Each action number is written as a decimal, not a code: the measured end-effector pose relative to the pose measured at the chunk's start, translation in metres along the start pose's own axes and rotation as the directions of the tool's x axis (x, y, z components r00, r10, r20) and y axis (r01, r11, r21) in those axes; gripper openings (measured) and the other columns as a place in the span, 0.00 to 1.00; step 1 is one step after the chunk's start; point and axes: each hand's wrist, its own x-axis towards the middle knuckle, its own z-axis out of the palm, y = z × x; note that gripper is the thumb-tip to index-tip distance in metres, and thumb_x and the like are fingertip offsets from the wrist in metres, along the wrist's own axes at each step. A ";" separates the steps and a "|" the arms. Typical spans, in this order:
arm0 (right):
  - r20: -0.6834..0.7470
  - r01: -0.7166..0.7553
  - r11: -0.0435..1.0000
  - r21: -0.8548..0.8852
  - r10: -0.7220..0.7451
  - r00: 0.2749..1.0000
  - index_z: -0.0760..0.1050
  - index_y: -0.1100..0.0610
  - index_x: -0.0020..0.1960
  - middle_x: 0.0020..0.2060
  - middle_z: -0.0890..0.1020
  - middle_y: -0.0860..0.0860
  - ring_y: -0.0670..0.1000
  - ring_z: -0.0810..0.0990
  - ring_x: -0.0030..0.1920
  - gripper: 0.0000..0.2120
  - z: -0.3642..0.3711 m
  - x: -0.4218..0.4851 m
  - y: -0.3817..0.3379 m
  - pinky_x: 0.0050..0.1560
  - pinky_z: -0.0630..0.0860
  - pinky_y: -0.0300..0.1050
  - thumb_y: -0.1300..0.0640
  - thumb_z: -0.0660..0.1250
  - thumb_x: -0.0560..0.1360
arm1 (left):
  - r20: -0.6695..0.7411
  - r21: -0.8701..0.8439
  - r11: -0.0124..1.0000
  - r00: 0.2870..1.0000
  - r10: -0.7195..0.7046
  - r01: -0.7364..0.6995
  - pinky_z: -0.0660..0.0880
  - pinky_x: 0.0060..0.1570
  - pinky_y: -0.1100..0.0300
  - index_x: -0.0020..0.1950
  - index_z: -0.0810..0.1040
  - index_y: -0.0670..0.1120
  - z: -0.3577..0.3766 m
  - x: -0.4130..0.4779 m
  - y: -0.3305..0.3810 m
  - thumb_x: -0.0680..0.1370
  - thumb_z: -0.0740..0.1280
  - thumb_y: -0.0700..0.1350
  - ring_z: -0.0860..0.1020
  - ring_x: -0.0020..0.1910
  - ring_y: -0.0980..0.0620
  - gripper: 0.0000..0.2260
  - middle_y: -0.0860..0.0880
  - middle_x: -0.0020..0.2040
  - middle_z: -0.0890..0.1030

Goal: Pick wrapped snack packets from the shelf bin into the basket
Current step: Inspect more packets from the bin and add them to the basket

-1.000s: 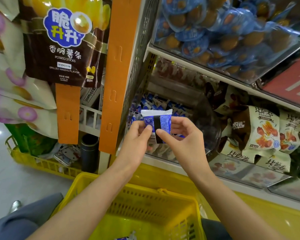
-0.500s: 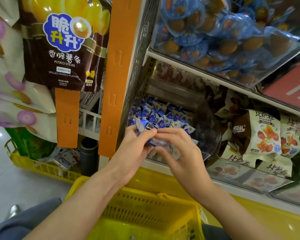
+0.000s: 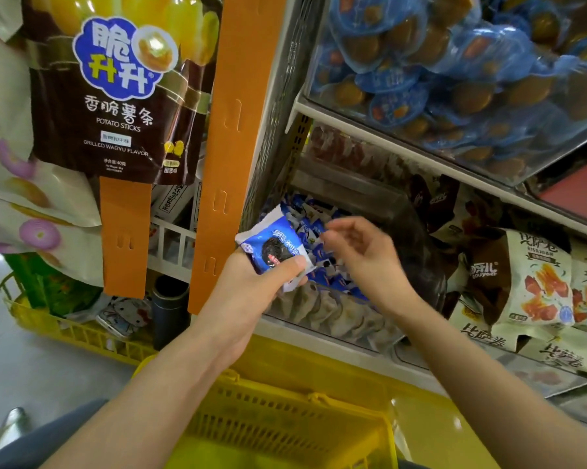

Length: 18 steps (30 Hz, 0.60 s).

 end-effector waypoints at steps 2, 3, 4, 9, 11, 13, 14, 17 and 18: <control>-0.132 -0.035 0.995 -0.090 0.023 0.991 0.76 0.51 0.49 0.44 0.81 0.47 0.46 0.79 0.43 0.03 -0.007 0.038 0.019 0.47 0.77 0.38 0.56 0.65 0.76 | -0.025 0.034 0.999 1.000 0.011 -0.010 0.78 0.52 0.54 0.53 0.77 0.50 -0.001 0.005 0.001 0.72 0.71 0.43 0.82 0.48 0.52 0.11 0.50 0.48 0.84; -0.171 -0.076 0.984 -0.159 0.049 0.984 0.77 0.55 0.52 0.46 0.81 0.50 0.45 0.78 0.41 0.07 -0.010 0.056 0.029 0.45 0.76 0.37 0.55 0.64 0.77 | -0.028 0.049 0.999 0.999 0.025 -0.024 0.79 0.50 0.57 0.55 0.76 0.50 -0.001 0.007 0.001 0.72 0.70 0.43 0.83 0.47 0.54 0.13 0.51 0.48 0.83; -0.180 -0.139 0.964 -0.227 0.099 0.979 0.76 0.57 0.56 0.49 0.81 0.53 0.45 0.77 0.40 0.10 -0.014 0.072 0.040 0.43 0.74 0.36 0.54 0.62 0.78 | -0.026 0.060 0.997 0.999 0.043 -0.042 0.80 0.48 0.59 0.57 0.74 0.50 -0.001 0.009 0.002 0.73 0.70 0.43 0.83 0.46 0.57 0.14 0.52 0.49 0.83; -0.129 -0.321 0.859 -0.400 0.294 0.947 0.72 0.59 0.62 0.60 0.76 0.58 0.57 0.75 0.59 0.14 -0.016 0.127 0.083 0.59 0.70 0.47 0.54 0.58 0.80 | -0.004 0.082 0.994 0.997 0.076 -0.075 0.80 0.48 0.59 0.56 0.73 0.50 -0.002 0.018 0.004 0.74 0.69 0.42 0.82 0.45 0.59 0.13 0.52 0.52 0.82; -0.123 -0.326 0.821 -0.469 0.305 0.944 0.73 0.60 0.61 0.59 0.77 0.59 0.58 0.75 0.58 0.14 -0.012 0.138 0.091 0.56 0.69 0.46 0.55 0.59 0.80 | 0.017 0.085 0.992 0.996 0.091 -0.092 0.80 0.46 0.61 0.56 0.74 0.50 -0.002 0.021 0.005 0.74 0.68 0.41 0.82 0.46 0.59 0.12 0.52 0.51 0.82; -0.090 -0.316 0.785 -0.532 0.319 0.943 0.75 0.62 0.57 0.55 0.78 0.60 0.57 0.76 0.51 0.13 -0.009 0.146 0.097 0.51 0.69 0.46 0.55 0.60 0.79 | 0.033 0.082 0.990 0.993 0.112 -0.115 0.80 0.45 0.63 0.54 0.74 0.52 -0.003 0.024 0.005 0.74 0.68 0.40 0.82 0.46 0.59 0.11 0.54 0.49 0.83; -0.074 -0.321 0.763 -0.562 0.339 0.938 0.76 0.62 0.56 0.53 0.79 0.60 0.55 0.75 0.47 0.13 -0.008 0.148 0.099 0.49 0.68 0.46 0.54 0.60 0.79 | 0.038 0.077 0.990 0.992 0.119 -0.122 0.80 0.44 0.63 0.52 0.75 0.53 -0.003 0.026 0.004 0.74 0.68 0.40 0.82 0.46 0.60 0.10 0.55 0.48 0.83; -0.052 -0.339 0.716 -0.611 0.391 0.919 0.76 0.63 0.55 0.49 0.79 0.59 0.52 0.72 0.42 0.15 -0.006 0.154 0.104 0.45 0.66 0.44 0.51 0.60 0.79 | 0.051 0.088 0.987 0.990 0.129 -0.133 0.80 0.43 0.63 0.52 0.74 0.55 -0.002 0.029 0.002 0.75 0.67 0.41 0.82 0.46 0.59 0.10 0.55 0.48 0.83; -0.046 -0.342 0.703 -0.623 0.404 0.913 0.76 0.63 0.54 0.48 0.79 0.59 0.52 0.73 0.42 0.16 -0.006 0.156 0.105 0.45 0.66 0.44 0.51 0.61 0.78 | 0.054 0.094 0.986 0.990 0.130 -0.135 0.80 0.42 0.63 0.52 0.74 0.56 -0.002 0.030 0.001 0.75 0.67 0.42 0.82 0.45 0.59 0.10 0.55 0.49 0.82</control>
